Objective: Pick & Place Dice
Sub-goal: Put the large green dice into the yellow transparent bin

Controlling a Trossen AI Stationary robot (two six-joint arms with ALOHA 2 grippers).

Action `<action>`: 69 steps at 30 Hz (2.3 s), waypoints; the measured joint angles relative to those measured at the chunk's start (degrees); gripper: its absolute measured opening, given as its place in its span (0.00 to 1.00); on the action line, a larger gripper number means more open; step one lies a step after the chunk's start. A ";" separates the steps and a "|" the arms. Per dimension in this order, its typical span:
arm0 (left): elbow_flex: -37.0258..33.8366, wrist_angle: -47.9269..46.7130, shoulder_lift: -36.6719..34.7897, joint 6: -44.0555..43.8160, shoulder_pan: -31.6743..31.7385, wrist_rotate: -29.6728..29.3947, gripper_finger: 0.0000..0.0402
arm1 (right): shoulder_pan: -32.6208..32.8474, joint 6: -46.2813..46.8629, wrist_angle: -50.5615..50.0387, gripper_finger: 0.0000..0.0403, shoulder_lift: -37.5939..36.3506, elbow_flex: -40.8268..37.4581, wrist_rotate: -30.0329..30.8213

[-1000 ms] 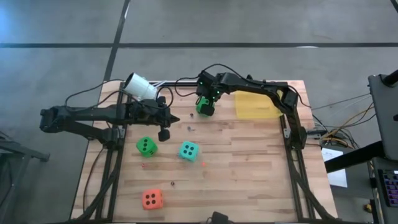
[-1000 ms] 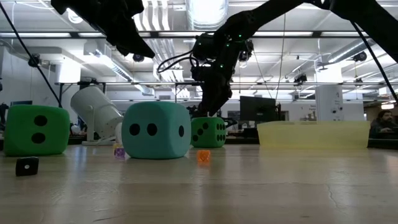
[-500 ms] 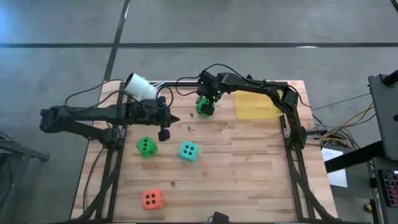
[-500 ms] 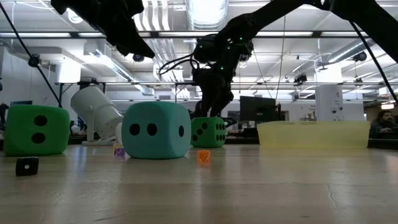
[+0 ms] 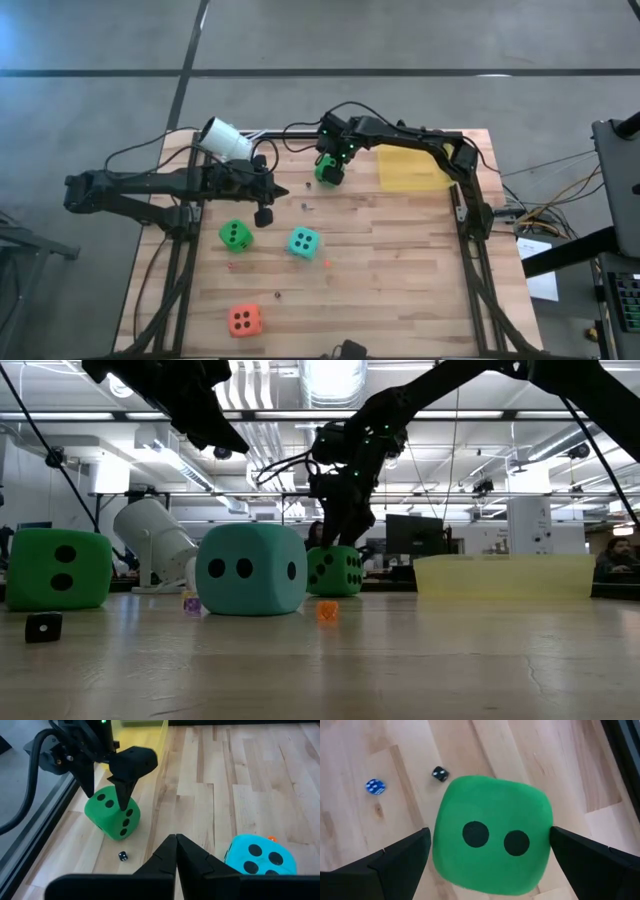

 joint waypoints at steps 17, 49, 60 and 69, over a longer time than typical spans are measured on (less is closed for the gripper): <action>0.00 -0.15 -0.02 0.00 0.01 0.00 0.03 | -0.01 4.24 -0.72 0.99 0.62 -0.18 -1.57; 0.00 -0.15 -0.02 0.00 0.01 0.00 0.03 | 0.10 -2.58 0.56 0.99 1.41 -0.66 -1.88; 0.00 -0.15 -0.02 0.00 0.01 0.00 0.03 | 0.12 -3.08 0.48 0.90 1.43 -0.68 -2.10; -0.01 -0.16 -0.01 0.00 0.00 0.00 0.03 | 0.10 -2.95 0.48 0.87 1.43 -0.68 -2.12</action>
